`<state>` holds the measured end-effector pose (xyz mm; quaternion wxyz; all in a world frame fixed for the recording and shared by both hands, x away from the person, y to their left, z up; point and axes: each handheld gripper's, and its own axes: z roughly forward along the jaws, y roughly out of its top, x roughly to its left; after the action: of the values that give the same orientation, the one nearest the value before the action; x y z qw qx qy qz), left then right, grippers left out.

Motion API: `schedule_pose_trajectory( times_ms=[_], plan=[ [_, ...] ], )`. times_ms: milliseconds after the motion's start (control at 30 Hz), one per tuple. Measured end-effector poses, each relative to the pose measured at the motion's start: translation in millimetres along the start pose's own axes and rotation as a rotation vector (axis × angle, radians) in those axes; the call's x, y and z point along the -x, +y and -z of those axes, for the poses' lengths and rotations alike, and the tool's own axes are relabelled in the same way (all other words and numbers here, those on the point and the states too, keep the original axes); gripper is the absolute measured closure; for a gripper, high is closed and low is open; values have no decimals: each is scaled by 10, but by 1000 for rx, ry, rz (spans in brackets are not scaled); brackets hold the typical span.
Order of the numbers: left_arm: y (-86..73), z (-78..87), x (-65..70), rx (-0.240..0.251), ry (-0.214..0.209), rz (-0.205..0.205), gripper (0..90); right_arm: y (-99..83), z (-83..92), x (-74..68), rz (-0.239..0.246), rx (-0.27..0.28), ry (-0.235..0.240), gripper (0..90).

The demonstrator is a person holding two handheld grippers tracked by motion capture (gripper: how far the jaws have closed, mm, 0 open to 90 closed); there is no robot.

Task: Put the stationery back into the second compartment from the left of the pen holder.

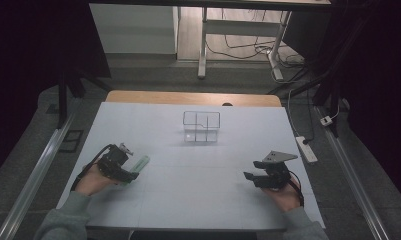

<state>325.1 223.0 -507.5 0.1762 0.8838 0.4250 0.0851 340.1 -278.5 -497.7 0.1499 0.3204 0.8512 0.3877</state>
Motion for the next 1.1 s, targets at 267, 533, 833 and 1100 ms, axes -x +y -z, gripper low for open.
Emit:
schedule_pose_trajectory(
  times_ms=[267, 533, 833, 1100],
  plan=[
    [-22, -90, 12, -40, 11, 6, 299, -3, -2, 1, 3, -5, -4, 389],
    [-60, -94, -9, -35, -35, 29, 414, -1, 0, -2, 6, -6, -9, 389],
    [-60, -77, -13, -41, -28, 60, 549, 6, -2, -16, 10, -12, -18, 390],
    [-41, -73, 4, -53, -24, 79, 661, 10, -5, -28, 16, -13, -22, 390]
  ],
)
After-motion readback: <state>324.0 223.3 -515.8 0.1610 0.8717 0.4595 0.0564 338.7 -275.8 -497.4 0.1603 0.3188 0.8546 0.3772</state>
